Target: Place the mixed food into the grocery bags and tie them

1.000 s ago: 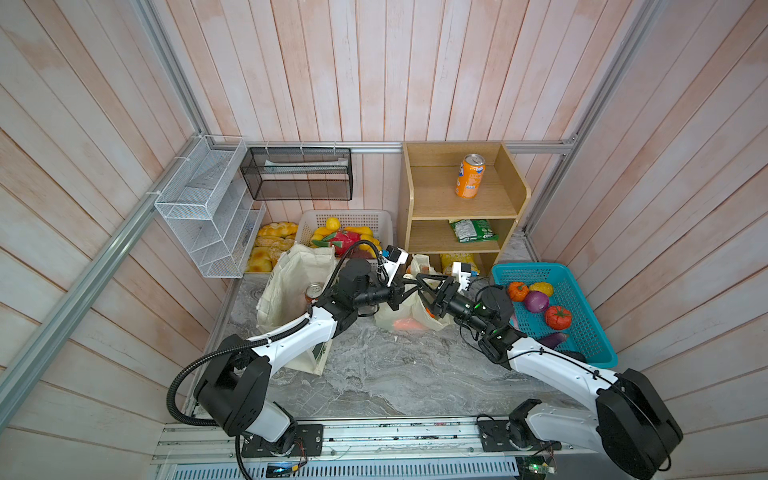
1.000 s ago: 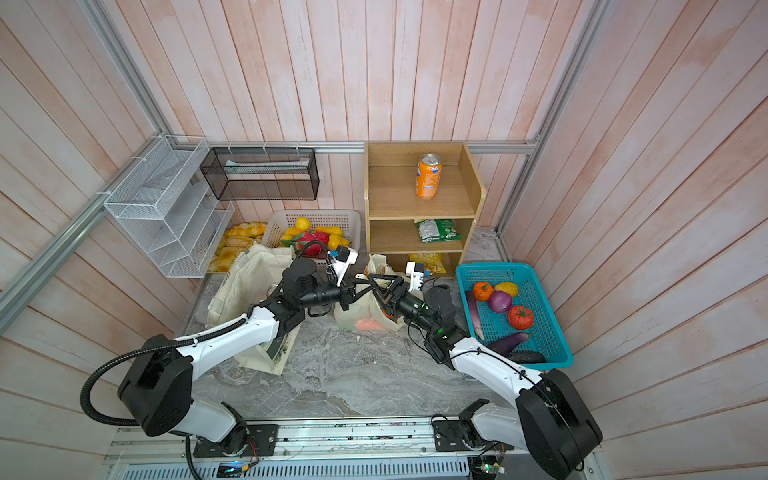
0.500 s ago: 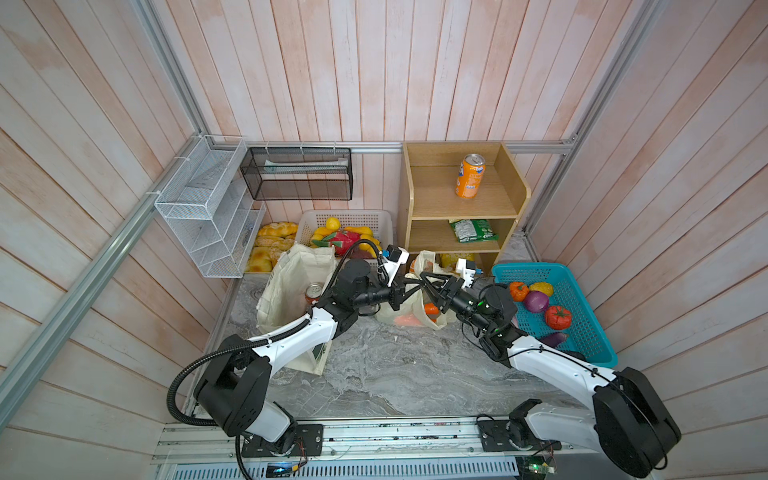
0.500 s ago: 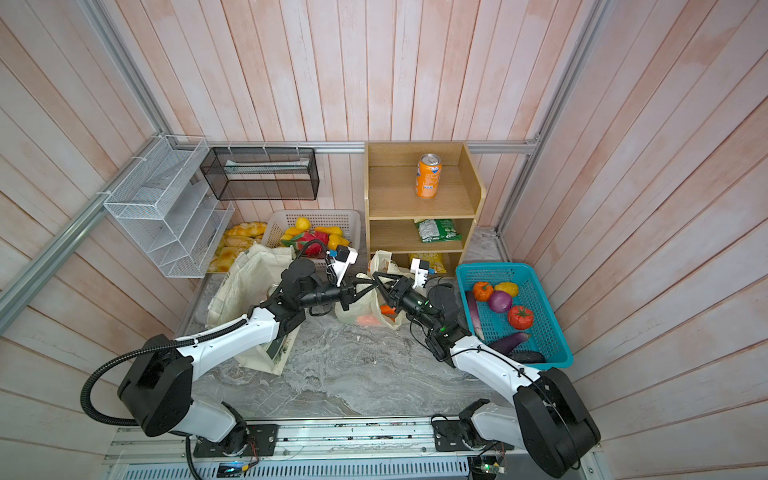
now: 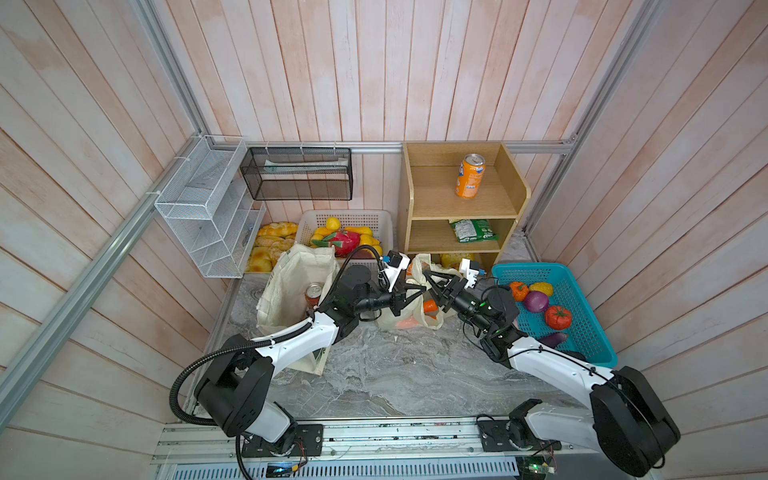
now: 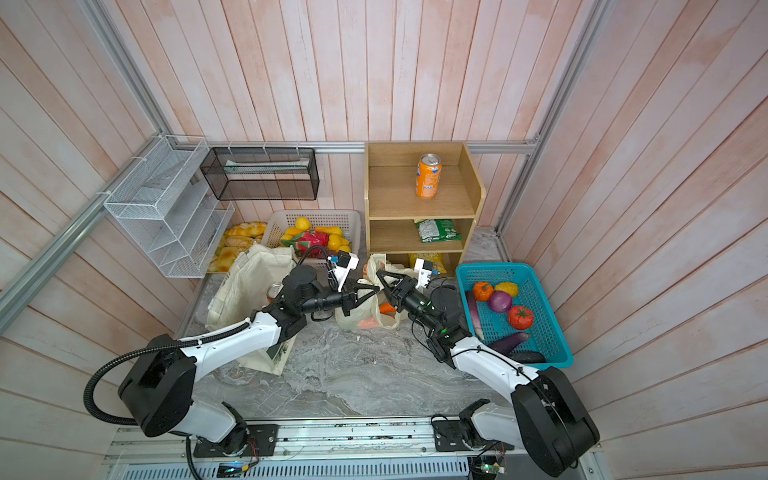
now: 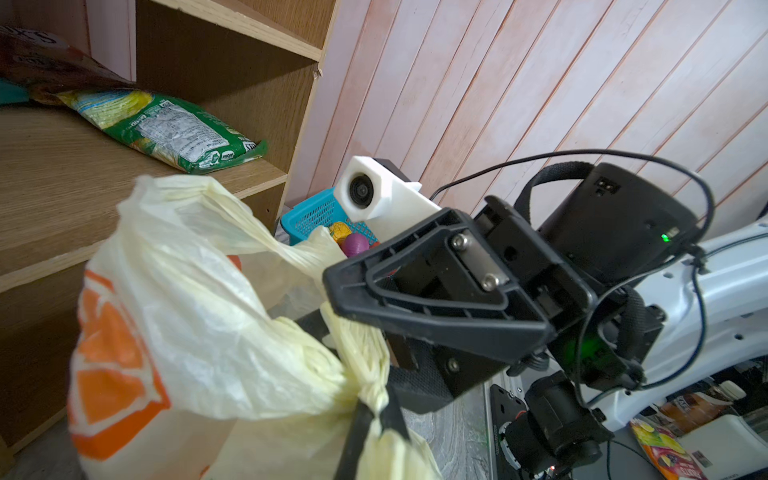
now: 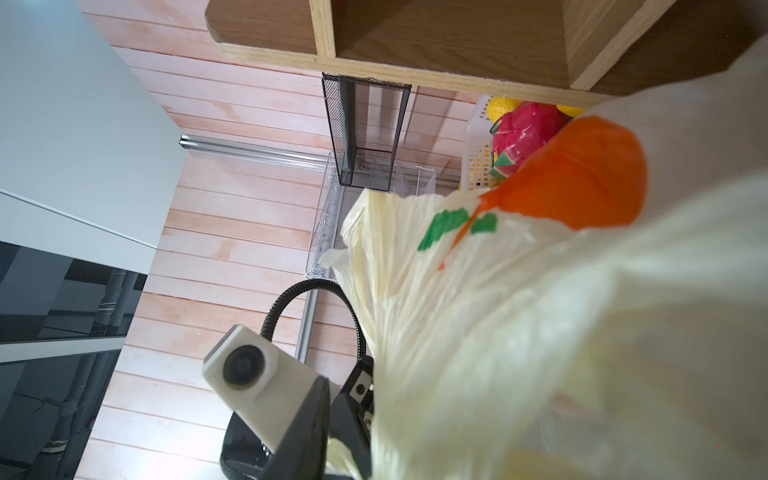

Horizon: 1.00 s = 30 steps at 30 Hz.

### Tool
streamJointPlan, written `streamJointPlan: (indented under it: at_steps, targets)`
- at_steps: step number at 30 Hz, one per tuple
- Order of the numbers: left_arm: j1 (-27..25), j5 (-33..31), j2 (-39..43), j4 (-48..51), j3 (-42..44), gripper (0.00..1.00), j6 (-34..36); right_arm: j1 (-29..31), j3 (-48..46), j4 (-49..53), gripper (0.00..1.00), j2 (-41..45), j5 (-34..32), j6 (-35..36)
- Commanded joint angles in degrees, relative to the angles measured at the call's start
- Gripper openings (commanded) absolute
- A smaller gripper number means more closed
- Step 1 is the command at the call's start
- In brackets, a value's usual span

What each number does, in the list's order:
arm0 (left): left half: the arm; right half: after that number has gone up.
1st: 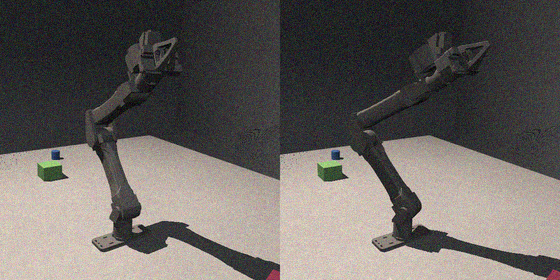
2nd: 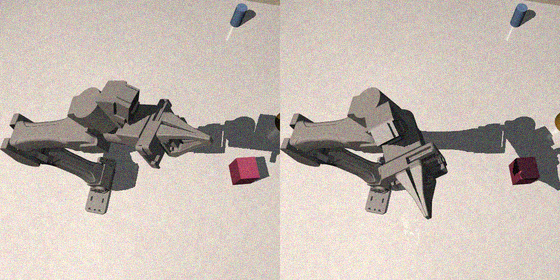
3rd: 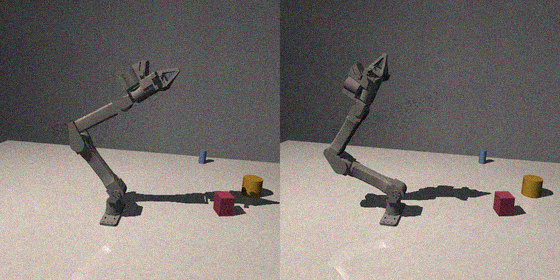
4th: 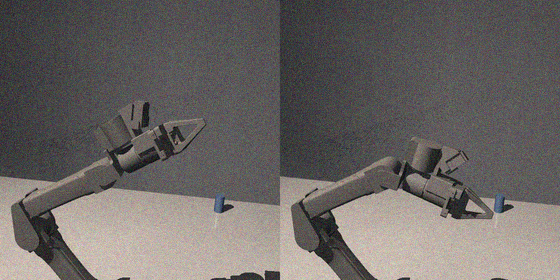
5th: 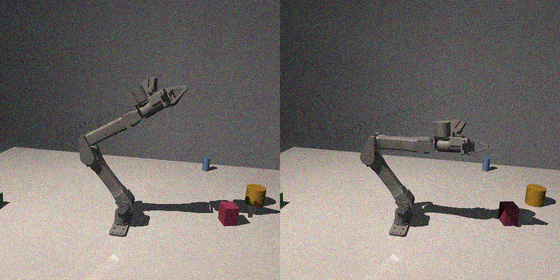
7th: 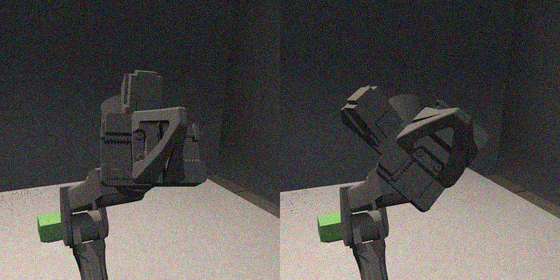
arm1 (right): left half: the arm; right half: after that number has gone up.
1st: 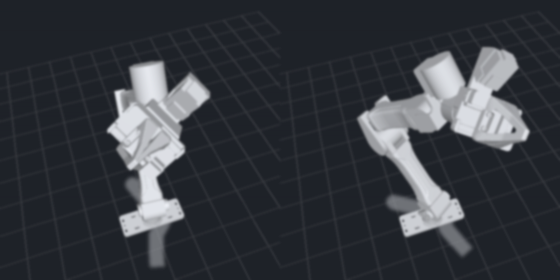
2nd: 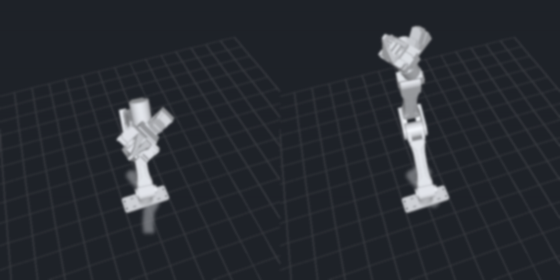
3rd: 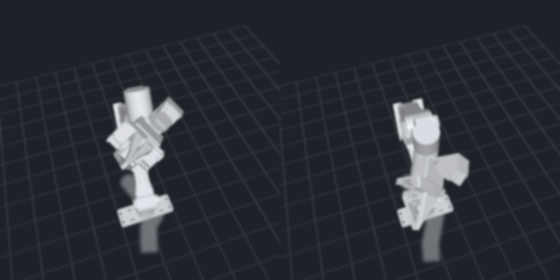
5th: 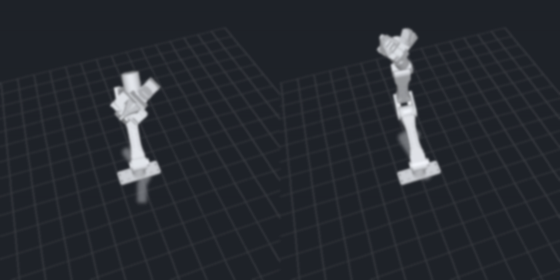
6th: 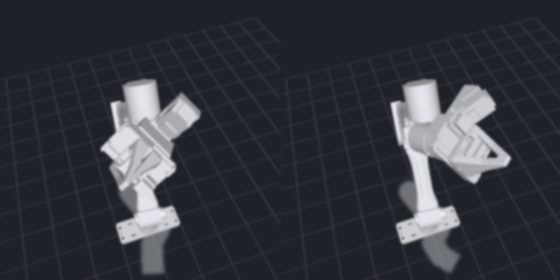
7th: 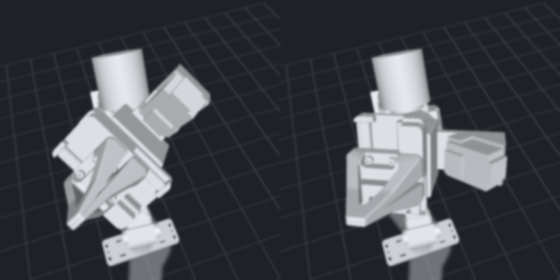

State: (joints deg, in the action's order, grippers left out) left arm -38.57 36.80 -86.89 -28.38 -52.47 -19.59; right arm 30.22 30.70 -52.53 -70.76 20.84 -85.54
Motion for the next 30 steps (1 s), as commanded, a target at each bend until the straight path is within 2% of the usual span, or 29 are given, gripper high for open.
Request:
streamJointPlan:
  at_steps: [1, 3, 10, 14, 15, 19, 21, 26, 30]
  targets:
    - [-0.9, 1.3, -0.4, 0.4, 1.9, 0.0, -1.1, -0.7, 0.2, -7.1, 0.31, -0.6, -2.4, -0.4]
    - [-1.1, 1.3, -0.7, 0.0, 2.0, 0.0, -1.4, -0.7, 0.1, -7.7, 0.26, -1.2, -2.2, -0.6]
    - [-1.2, 0.4, -0.9, -0.1, 2.3, 0.0, -1.4, -0.8, -1.0, -9.7, 0.0, -2.6, -0.6, -1.2]
    - [-1.2, -0.7, -0.6, -0.3, 2.5, 0.0, -1.1, -1.2, -2.3, -10.0, 0.0, -2.3, 0.3, -0.9]
    - [-1.2, -1.2, -0.6, -0.6, 2.6, 0.0, -1.1, -1.5, -2.5, -9.4, 0.06, -1.7, 1.0, -0.6]
    - [-1.2, -3.1, -0.5, 0.1, 2.4, 0.0, -0.8, -3.1, -4.4, -4.0, 0.44, 3.5, 2.5, 1.2]
    - [-1.2, -4.4, 0.0, 0.3, 2.6, 0.0, -0.5, -3.7, -4.9, 1.1, 0.54, 7.3, 2.6, 2.5]
    - [-1.2, -8.5, 1.3, -1.0, 3.9, 0.0, -0.2, -4.0, -4.4, 16.0, 0.68, 16.1, 3.0, 6.8]
    - [-1.2, -10.2, 1.5, -3.1, 4.3, 0.0, -0.7, -3.1, -5.0, 18.7, 0.73, 19.1, 3.9, 5.6]
